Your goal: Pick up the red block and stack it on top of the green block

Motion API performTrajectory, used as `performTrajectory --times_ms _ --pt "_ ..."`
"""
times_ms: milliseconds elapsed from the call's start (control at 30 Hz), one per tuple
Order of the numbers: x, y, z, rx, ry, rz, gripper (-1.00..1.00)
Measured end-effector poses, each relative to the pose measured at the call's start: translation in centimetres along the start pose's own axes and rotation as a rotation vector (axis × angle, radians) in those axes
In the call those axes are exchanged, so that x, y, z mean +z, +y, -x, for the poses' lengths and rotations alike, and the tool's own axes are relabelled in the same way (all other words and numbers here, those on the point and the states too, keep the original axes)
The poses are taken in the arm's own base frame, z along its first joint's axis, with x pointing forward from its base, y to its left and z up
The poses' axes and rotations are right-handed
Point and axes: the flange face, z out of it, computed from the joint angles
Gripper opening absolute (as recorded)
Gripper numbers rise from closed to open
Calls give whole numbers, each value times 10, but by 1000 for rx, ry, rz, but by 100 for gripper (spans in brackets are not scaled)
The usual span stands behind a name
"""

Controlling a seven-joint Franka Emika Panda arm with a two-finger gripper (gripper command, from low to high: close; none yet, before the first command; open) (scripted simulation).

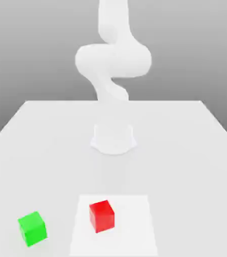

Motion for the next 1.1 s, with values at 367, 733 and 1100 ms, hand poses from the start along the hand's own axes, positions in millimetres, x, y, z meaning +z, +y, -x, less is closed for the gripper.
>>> performTrajectory --times_ms 367,733,1100 --pt "234 83 65 -189 -302 228 0" --pt "366 212 186 -345 -594 391 0" --pt "407 240 215 -349 -603 395 -100"
